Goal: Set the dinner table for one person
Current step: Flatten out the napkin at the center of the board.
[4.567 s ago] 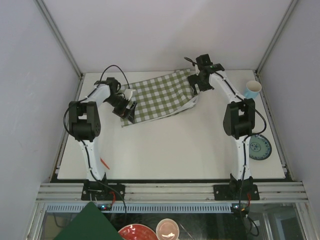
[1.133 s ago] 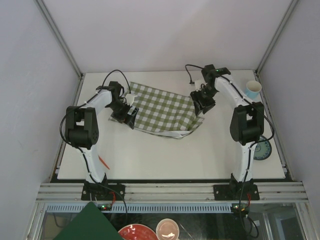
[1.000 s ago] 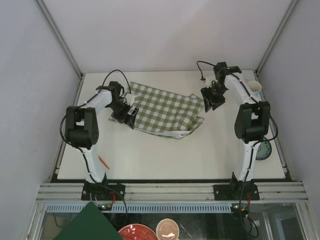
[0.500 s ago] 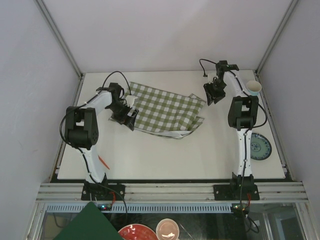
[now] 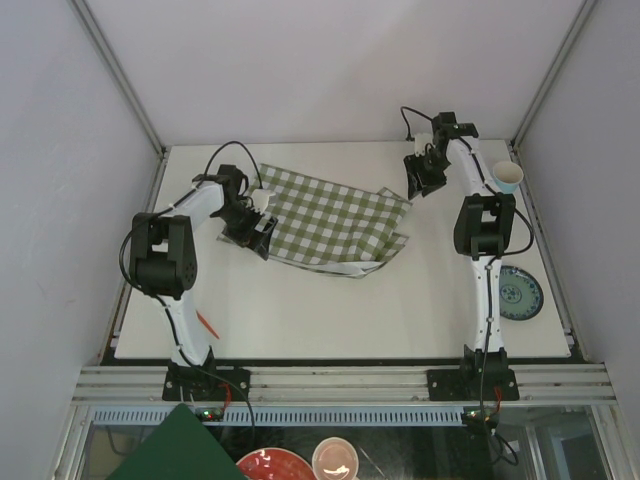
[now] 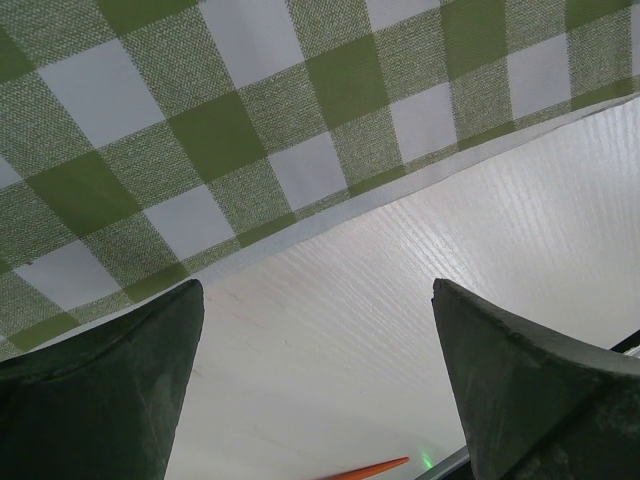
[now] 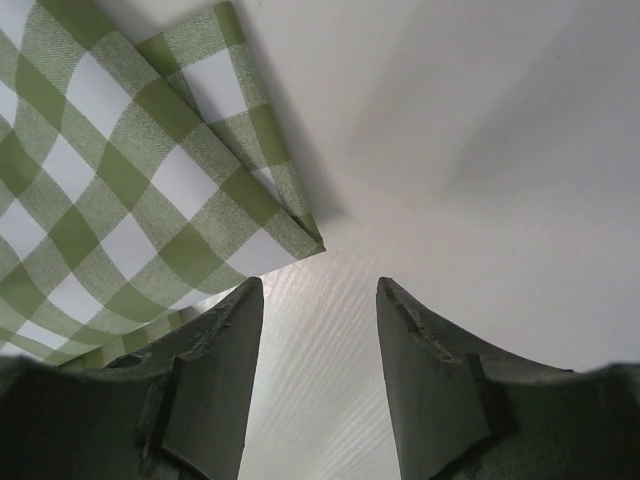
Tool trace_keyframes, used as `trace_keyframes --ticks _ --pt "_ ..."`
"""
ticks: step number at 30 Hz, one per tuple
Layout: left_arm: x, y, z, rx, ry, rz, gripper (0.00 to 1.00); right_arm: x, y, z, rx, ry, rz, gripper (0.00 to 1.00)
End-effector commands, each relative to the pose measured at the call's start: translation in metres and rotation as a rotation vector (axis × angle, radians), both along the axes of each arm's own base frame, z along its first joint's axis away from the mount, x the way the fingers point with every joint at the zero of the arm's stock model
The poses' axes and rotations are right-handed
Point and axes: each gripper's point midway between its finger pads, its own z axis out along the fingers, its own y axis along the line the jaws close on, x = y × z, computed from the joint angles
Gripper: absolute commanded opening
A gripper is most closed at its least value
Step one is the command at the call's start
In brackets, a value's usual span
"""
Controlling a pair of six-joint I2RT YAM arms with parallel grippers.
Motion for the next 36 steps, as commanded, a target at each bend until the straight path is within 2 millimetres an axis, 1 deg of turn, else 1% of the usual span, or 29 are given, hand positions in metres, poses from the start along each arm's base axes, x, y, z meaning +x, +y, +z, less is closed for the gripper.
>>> trace_keyframes --ticks 1,7,13,15,19,25,28,31,34,36 --pt "0.003 -0.001 0.013 -0.016 -0.051 -0.013 1.00 0.005 0.005 -0.007 0.042 0.012 -0.028 0.49" --pt "0.002 -0.001 0.017 -0.021 -0.055 -0.014 1.00 0.000 0.008 -0.021 0.065 0.052 -0.034 0.49" --pt "0.002 -0.001 0.018 -0.020 -0.058 -0.013 1.00 -0.003 0.012 -0.027 0.074 0.073 -0.033 0.47" --pt "0.003 -0.001 0.019 -0.020 -0.060 -0.014 1.00 -0.004 0.015 -0.026 0.083 0.075 -0.032 0.46" --pt "0.002 0.000 0.019 -0.017 -0.062 -0.016 1.00 -0.007 0.022 -0.020 0.119 0.090 -0.041 0.38" --pt "0.003 0.001 0.023 -0.017 -0.071 -0.014 1.00 -0.018 0.045 -0.008 0.197 0.126 -0.026 0.32" --pt "0.002 0.001 0.024 -0.023 -0.073 -0.011 1.00 -0.022 0.053 -0.003 0.215 0.135 -0.017 0.31" --pt "0.001 0.002 0.026 -0.025 -0.078 -0.011 1.00 -0.023 0.054 -0.002 0.223 0.138 -0.020 0.32" --pt "-0.001 0.002 0.027 -0.028 -0.080 -0.012 1.00 -0.025 0.048 -0.011 0.187 0.153 -0.026 0.37" --pt "-0.002 0.003 0.028 -0.027 -0.082 -0.013 1.00 -0.025 0.041 -0.015 0.161 0.156 -0.039 0.40"
